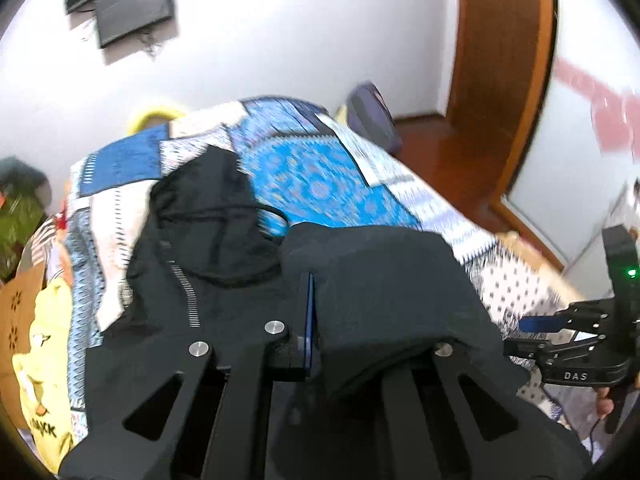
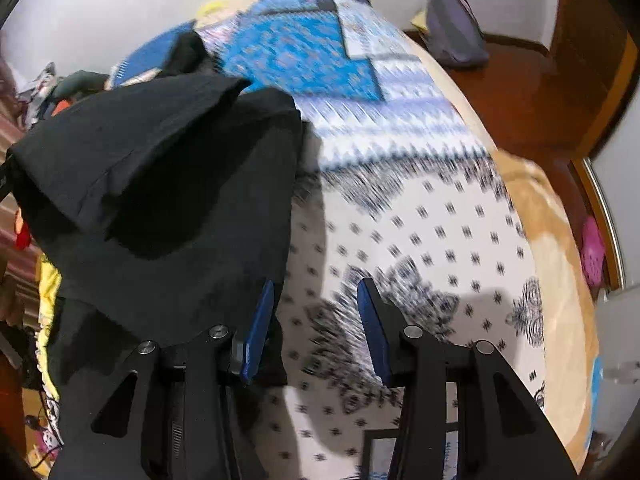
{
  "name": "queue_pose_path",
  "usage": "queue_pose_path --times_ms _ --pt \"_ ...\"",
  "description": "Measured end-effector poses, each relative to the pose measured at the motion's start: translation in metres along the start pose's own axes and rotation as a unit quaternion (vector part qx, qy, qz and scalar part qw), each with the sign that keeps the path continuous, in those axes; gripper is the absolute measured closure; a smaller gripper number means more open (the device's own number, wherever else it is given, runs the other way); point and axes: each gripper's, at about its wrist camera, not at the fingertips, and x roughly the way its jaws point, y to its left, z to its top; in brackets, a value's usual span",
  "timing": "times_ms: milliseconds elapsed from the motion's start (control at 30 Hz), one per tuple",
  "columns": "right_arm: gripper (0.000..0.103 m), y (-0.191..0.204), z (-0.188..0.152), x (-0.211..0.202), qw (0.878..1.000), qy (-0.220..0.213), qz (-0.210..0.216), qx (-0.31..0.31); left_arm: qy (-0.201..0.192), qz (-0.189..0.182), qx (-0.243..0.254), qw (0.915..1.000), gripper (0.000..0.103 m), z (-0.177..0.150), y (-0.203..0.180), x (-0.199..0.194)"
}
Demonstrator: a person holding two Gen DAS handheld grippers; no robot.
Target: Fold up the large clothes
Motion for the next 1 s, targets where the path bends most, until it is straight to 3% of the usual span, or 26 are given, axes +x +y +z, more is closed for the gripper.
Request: queue_pose_path --times_ms 133,300,400,467,533,600,700,867,1000 --pt "0.063 0.027 0.008 -0.004 0.999 -0.015 0.013 -0.027 -0.013 0.005 -0.048 0.9987 0.098 -0.006 0.038 -0.03" --pt "0.063 0.066 -0.001 0.032 0.996 0.029 0.0 -0.084 0.035 0.023 -0.119 0.992 0.09 -0.043 0.091 -0.028" --pt "0.063 0.08 -0.011 0.048 0.992 0.034 -0.038 -0.118 0.076 0.021 -0.169 0.9824 0.067 -0.074 0.123 -0.016" --pt "0.063 0.082 -0.01 0.047 0.99 0.031 -0.049 -0.129 0.095 0.018 -0.198 0.9753 0.045 -0.098 0.143 -0.01" --pt "0.063 0.079 -0.008 0.046 0.991 0.037 -0.046 -0.123 0.107 0.017 -0.21 0.9718 0.036 -0.117 0.153 -0.006" --pt "0.062 0.075 -0.006 0.047 0.992 0.042 -0.041 -0.109 0.123 0.027 -0.201 0.9714 0.033 -0.132 0.154 -0.005" --pt "0.061 0.075 -0.006 0.047 0.993 0.046 -0.045 -0.099 0.132 0.053 -0.155 0.9777 0.029 -0.14 0.142 -0.001" --pt "0.061 0.087 -0.006 0.039 0.99 0.047 -0.073 -0.113 0.131 0.111 -0.036 0.9844 0.022 -0.134 0.105 0.001" --pt "0.061 0.099 -0.002 0.027 0.988 0.027 -0.076 -0.135 0.124 0.098 0.017 0.9873 0.02 -0.124 0.081 0.001"
